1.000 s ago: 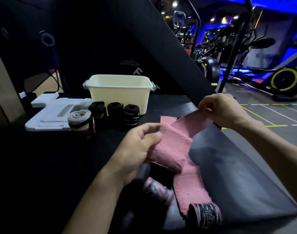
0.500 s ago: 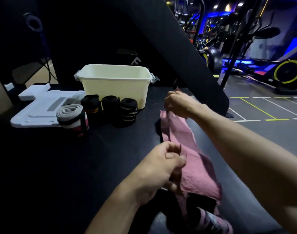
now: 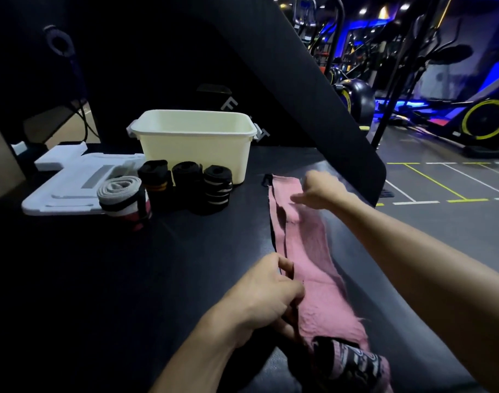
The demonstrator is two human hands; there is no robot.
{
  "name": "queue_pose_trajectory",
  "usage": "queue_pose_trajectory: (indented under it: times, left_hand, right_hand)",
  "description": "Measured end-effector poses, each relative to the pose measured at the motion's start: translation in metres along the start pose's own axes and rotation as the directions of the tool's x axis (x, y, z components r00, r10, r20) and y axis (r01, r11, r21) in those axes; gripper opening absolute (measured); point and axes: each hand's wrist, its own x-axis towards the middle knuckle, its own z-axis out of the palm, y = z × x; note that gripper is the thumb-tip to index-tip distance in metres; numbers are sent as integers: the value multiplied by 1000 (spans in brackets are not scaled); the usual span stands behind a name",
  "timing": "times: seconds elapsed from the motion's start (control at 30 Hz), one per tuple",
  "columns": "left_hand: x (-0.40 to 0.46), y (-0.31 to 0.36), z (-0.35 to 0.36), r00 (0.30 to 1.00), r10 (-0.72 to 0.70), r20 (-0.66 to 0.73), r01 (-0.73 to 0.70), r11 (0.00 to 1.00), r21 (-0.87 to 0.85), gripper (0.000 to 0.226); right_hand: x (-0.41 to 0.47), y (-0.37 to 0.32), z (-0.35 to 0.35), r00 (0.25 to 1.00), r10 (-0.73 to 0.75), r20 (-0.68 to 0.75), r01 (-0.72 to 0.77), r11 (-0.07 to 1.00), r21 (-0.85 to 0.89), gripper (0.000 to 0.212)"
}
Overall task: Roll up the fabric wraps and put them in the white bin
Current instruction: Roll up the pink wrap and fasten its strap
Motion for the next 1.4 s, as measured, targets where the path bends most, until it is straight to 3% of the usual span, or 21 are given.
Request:
queue_pose_trajectory:
  times: [0.1, 0.17, 0.33, 0.43, 0.57, 0.73, 0.87, 0.97, 1.07, 1.2, 1.3, 1.4]
  left_hand:
    - [1, -1, 0, 1000, 6, -6, -6, 1000, -2, 25]
    - [1, -1, 1, 1000, 11, -8, -11, 1000, -5, 24]
    - [-2, 1, 1, 1000, 6, 0, -6, 1000, 12, 21]
    - [-5, 3, -1, 1000, 4, 30, -6, 998, 58, 19]
    - [-7, 3, -2, 997, -6, 78, -6, 989, 150, 11]
    - [-6, 1, -2, 996, -61, 70, 45, 975, 216, 7]
    - [-5, 2, -3, 993, -98, 67, 81, 973, 218, 23]
    - [-4, 1, -3, 993, -99, 71, 81, 971, 226, 20]
    - [-4, 1, -3, 997, -67, 35, 57, 971, 232, 16]
    - [-2, 1, -10, 989, 53, -135, -27, 981, 193, 31]
    - [2, -3, -13, 983, 123, -138, -93, 973, 210, 42]
    - [2, -2, -14, 975, 170, -145, -115, 938, 327, 44]
  right_hand:
    - [-13, 11, -4, 945, 149, 290, -227, 939, 257, 36]
    - [-19, 16, -4, 920, 157, 360, -296, 880, 372, 28]
    - [-19, 22, 6, 988, 123, 97, -156, 825, 543, 33]
    - [-23, 16, 16, 996, 80, -24, -58, 872, 486, 20]
    - [-24, 12, 29, 996, 79, -37, -61, 937, 345, 31]
    - [-28, 1, 11, 971, 156, 183, -205, 936, 287, 39]
    - [-27, 4, -6, 877, 157, 454, -339, 871, 355, 28]
    - [-25, 12, -10, 811, 68, 581, -388, 805, 448, 19]
    - [-22, 13, -8, 867, 38, 496, -359, 738, 572, 11]
    - [-16, 9, 1, 967, 119, 224, -249, 617, 747, 11]
    - [-10, 11, 12, 982, 178, 67, -168, 649, 741, 14]
    - [-13, 17, 25, 983, 182, 18, -139, 679, 721, 33]
